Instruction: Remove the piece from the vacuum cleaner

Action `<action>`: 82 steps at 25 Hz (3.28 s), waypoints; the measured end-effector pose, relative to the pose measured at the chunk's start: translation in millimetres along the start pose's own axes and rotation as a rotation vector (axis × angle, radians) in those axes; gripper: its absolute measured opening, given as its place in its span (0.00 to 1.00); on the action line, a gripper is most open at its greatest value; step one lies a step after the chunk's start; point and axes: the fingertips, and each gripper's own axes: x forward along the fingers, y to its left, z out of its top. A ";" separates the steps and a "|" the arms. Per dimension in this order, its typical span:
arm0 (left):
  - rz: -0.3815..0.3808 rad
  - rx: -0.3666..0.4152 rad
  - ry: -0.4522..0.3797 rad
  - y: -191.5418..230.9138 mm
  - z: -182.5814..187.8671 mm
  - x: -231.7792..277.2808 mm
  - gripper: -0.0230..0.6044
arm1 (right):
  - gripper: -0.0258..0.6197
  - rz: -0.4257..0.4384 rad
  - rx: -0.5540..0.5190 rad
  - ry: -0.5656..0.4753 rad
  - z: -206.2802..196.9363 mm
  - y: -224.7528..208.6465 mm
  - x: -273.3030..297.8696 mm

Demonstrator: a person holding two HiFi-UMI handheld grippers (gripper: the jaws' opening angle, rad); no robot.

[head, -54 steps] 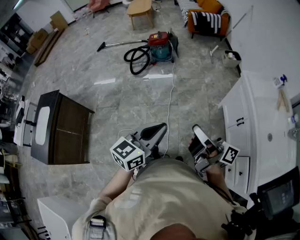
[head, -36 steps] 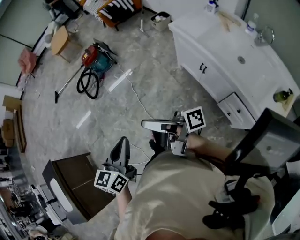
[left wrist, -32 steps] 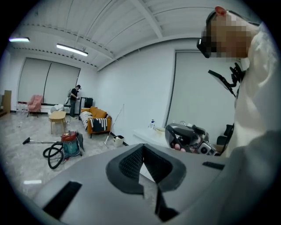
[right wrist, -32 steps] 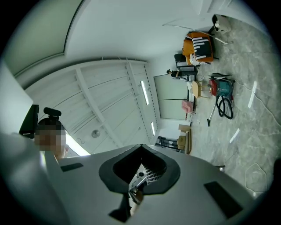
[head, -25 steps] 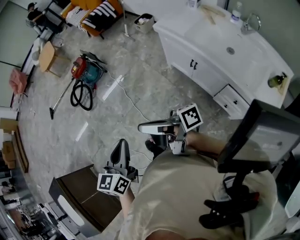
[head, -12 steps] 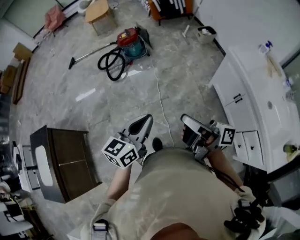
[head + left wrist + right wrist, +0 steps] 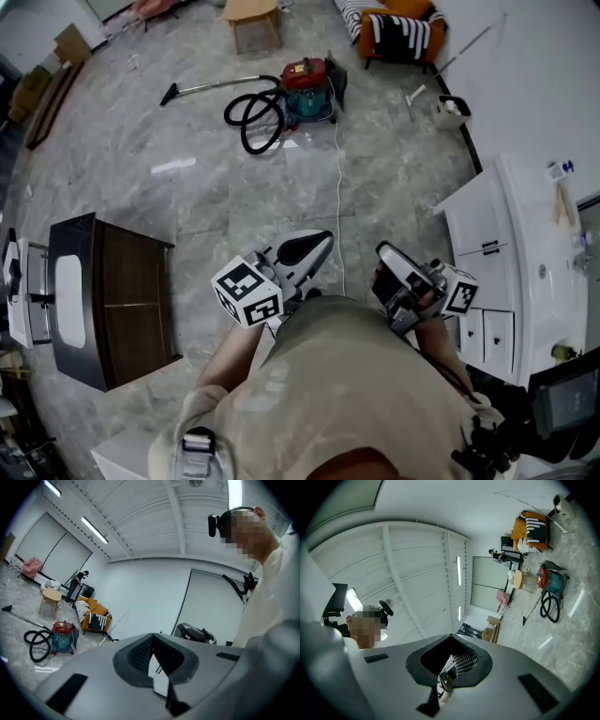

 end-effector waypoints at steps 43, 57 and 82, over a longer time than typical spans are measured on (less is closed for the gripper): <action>0.234 0.047 0.074 82.3 34.6 80.4 0.04 | 0.04 -0.195 -0.454 0.025 144.3 -82.7 50.9; 0.376 0.058 0.110 95.4 39.4 174.2 0.04 | 0.04 -0.315 -0.639 0.057 305.5 -135.0 -32.6; 0.339 0.039 0.009 229.2 82.9 137.2 0.04 | 0.04 -0.266 -0.631 0.169 248.2 -167.5 91.9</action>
